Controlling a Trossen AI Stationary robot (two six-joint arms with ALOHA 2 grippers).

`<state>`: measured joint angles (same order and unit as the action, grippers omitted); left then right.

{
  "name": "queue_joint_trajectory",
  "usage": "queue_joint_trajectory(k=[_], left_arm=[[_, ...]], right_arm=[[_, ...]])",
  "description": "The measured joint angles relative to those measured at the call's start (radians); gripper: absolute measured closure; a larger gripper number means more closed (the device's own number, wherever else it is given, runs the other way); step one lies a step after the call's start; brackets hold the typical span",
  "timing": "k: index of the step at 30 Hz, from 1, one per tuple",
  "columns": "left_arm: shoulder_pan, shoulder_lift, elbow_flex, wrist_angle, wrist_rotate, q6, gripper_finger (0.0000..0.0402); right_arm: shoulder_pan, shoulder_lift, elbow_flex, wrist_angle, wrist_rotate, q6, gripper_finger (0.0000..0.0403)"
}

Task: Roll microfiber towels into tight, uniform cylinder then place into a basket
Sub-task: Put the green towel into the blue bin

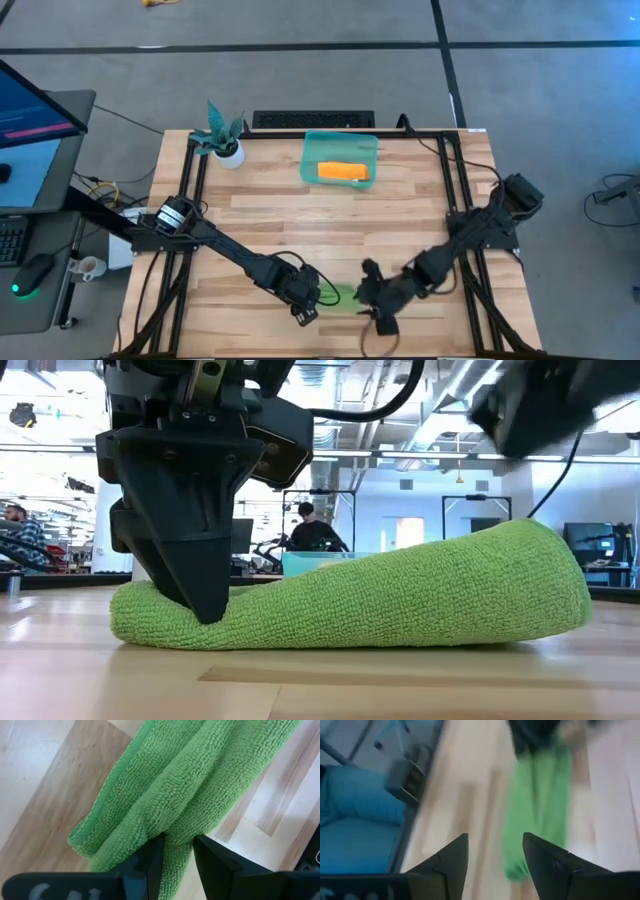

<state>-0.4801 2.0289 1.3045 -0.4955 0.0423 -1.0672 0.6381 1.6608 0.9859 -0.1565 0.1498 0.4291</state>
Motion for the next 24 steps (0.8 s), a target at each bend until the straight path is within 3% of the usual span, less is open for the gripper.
queue_joint_trajectory(k=[7, 13, 20, 24], left_arm=[[0.0, 0.0, 0.0, 0.0, 0.005, 0.0, 0.0297], [0.0, 0.0, 0.0, 0.0, 0.005, 0.0, 0.0297], [0.003, 0.0, 0.0, 0.0, 0.007, 0.001, 0.0297], [0.003, 0.0, 0.0, 0.001, 0.006, 0.002, 0.0297]], right_arm=[[0.07, 0.091, 0.002, 0.172, 0.05, -0.249, 0.0193], [0.022, 0.138, 0.002, 0.192, 0.016, -0.193, 0.0205], [-0.043, 0.162, 0.003, 0.18, -0.137, -0.08, 0.029], [-0.072, 0.161, 0.002, 0.157, -0.132, -0.03, 0.0352]])
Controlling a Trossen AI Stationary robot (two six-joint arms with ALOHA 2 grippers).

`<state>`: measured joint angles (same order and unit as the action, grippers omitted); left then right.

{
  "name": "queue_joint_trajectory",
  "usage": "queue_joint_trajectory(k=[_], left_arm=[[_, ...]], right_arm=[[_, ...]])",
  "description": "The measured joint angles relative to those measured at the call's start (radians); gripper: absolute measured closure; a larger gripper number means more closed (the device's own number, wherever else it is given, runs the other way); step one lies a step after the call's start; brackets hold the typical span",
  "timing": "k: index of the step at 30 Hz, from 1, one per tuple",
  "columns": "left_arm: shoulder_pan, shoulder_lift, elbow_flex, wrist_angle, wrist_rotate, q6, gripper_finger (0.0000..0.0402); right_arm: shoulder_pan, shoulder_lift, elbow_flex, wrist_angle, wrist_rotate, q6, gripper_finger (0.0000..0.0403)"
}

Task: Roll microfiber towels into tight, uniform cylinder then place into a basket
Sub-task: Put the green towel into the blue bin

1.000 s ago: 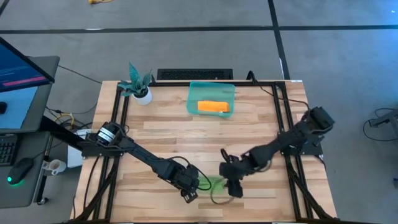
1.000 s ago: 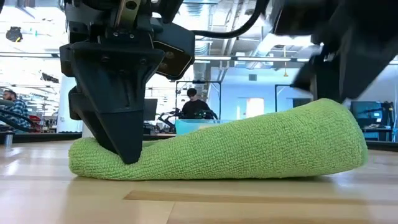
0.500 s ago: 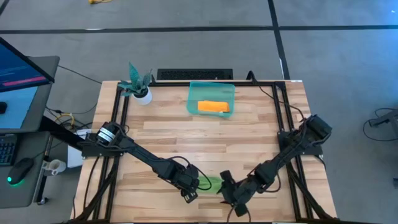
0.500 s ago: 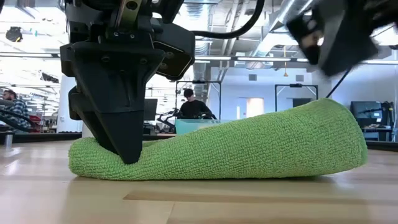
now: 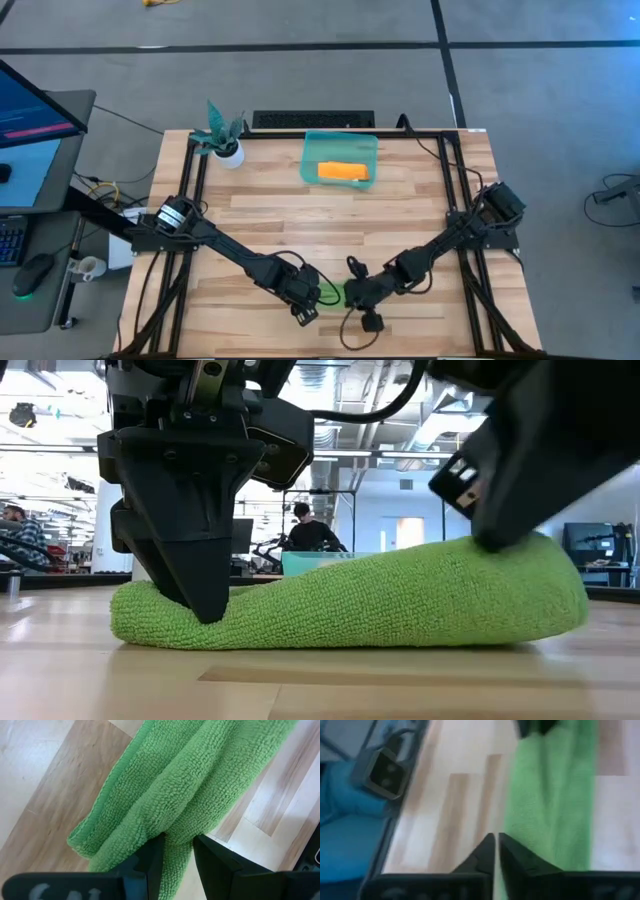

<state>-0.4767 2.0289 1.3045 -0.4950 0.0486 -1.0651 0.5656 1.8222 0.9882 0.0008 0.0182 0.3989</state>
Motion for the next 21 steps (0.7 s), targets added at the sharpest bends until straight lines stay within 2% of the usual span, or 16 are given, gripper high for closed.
queue_joint_trajectory(k=[4, 11, 17, 21], left_arm=[[0.0, 0.0, 0.0, 0.001, 0.0, 0.006, 0.0297], [0.0, 0.0, 0.0, 0.005, -0.001, 0.025, 0.0297], [0.0, -0.002, -0.002, 0.015, -0.003, 0.102, 0.0297], [-0.02, -0.017, -0.002, 0.015, -0.066, 0.14, 0.0297]], right_arm=[[-0.027, -0.001, 0.0, -0.002, 0.013, 0.041, 0.0394], [-0.044, 0.075, 0.005, -0.051, -0.016, 0.132, 0.0377], [-0.047, 0.123, 0.011, -0.057, -0.026, 0.201, 0.0393], [-0.051, 0.125, 0.011, -0.059, -0.028, 0.203, 0.0392]])
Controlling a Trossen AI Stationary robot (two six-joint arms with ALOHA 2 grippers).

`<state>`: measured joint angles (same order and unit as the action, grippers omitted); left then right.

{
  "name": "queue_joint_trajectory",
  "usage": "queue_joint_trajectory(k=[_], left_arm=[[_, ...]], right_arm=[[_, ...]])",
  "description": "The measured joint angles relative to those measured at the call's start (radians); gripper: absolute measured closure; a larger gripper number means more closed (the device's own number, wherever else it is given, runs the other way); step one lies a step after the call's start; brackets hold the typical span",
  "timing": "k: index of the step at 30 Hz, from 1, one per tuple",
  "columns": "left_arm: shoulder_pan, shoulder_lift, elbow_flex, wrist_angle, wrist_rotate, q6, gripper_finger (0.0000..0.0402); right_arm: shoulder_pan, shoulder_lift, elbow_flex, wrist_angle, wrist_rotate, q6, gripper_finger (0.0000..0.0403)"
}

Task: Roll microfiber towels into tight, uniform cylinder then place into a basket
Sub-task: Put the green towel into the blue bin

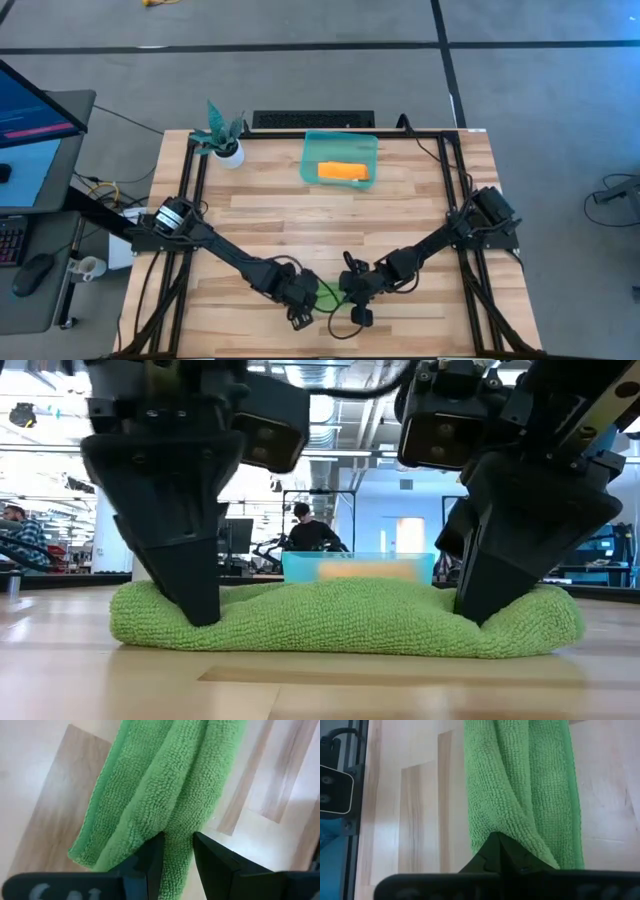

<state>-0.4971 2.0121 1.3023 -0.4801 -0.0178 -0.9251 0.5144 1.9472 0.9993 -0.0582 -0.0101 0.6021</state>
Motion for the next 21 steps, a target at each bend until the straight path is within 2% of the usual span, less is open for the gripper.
queue_joint_trajectory(k=[5, 9, 14, 17, 21], left_arm=[[-0.047, -0.067, -0.005, -0.028, -0.155, 0.026, 0.0297], [-0.114, -0.112, -0.003, 0.01, -0.259, 0.137, 0.0297], [-0.184, -0.079, 0.0, 0.149, -0.364, 0.372, 0.0297], [-0.19, -0.042, -0.001, 0.15, -0.393, 0.511, 0.0297], [-0.174, -0.016, -0.001, 0.146, -0.454, 0.586, 0.0297]], right_arm=[[-0.001, 0.0, -0.002, 0.004, -0.001, 0.001, 0.0385], [-0.001, 0.0, -0.004, 0.013, -0.008, 0.002, 0.039], [-0.002, 0.005, -0.008, 0.061, -0.018, 0.003, 0.039], [-0.006, 0.008, -0.01, 0.08, -0.022, 0.003, 0.0388], [-0.007, 0.008, -0.01, 0.079, -0.04, 0.019, 0.039]])
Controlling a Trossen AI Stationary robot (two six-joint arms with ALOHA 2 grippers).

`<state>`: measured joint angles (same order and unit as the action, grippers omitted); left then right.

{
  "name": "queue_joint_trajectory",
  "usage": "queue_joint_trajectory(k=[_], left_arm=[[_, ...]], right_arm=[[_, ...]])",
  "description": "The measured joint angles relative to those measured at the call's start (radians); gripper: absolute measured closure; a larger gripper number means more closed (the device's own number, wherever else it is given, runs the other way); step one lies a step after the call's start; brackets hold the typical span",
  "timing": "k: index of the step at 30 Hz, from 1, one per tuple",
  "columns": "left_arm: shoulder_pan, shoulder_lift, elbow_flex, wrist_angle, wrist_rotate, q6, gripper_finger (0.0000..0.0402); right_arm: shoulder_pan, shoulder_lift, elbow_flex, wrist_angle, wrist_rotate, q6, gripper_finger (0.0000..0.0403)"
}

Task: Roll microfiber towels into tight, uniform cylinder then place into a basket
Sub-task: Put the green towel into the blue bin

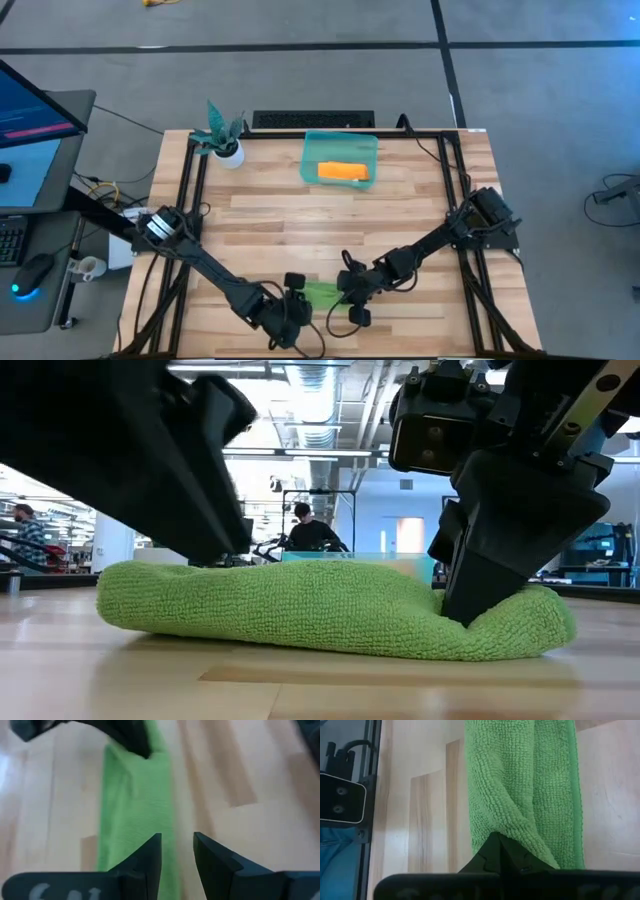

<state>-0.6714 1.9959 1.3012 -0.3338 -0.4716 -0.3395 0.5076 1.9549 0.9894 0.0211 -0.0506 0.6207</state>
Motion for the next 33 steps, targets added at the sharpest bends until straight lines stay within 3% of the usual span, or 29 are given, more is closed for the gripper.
queue_joint_trajectory(k=[6, 16, 23, 29, 33], left_arm=[[0.013, 0.006, 0.002, -0.063, -0.116, 0.007, 0.0297], [0.046, 0.005, 0.049, -0.162, -0.117, 0.151, 0.0291], [0.096, 0.004, 0.204, -0.438, -0.108, 0.04, 0.0225], [0.112, 0.0, 0.363, -0.724, 0.054, -0.025, 0.0177], [0.033, -0.065, 0.343, -0.845, -0.073, -0.139, 0.0175]], right_arm=[[0.0, 0.0, 0.0, 0.0, -0.003, 0.001, 0.0388], [-0.01, 0.0, 0.0, 0.0, -0.014, 0.001, 0.0389], [-0.012, 0.0, 0.0, 0.0, -0.025, 0.001, 0.039], [-0.012, 0.0, 0.0, 0.0, -0.029, 0.001, 0.039], [-0.012, 0.0, 0.0, 0.001, -0.035, 0.001, 0.0389]])
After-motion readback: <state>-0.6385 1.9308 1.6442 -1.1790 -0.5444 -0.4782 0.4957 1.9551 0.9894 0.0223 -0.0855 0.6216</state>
